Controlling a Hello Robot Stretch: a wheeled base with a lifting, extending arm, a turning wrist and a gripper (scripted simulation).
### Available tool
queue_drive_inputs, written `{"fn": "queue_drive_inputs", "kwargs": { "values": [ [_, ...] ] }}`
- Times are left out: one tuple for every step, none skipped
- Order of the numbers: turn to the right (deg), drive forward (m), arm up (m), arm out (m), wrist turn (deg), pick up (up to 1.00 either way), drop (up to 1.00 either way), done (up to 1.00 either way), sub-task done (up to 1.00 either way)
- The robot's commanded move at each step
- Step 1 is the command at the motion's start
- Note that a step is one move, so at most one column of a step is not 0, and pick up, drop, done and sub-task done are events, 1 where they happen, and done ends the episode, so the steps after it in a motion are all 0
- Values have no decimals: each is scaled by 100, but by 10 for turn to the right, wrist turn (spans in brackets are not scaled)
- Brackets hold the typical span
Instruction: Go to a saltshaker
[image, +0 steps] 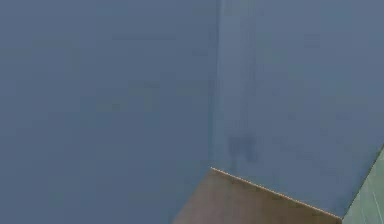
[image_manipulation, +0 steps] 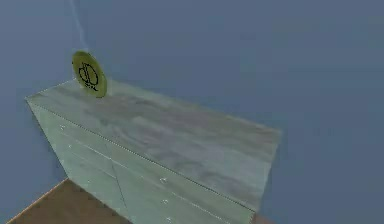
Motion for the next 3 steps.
{"fn": "queue_drive_inputs", "kwargs": {
  "values": [
    [-450,0,0,0,0,0,0,0,0],
    [-450,0,0,0,0,0,0,0,0],
    [-450,0,0,0,0,0,0,0,0]
  ]
}}
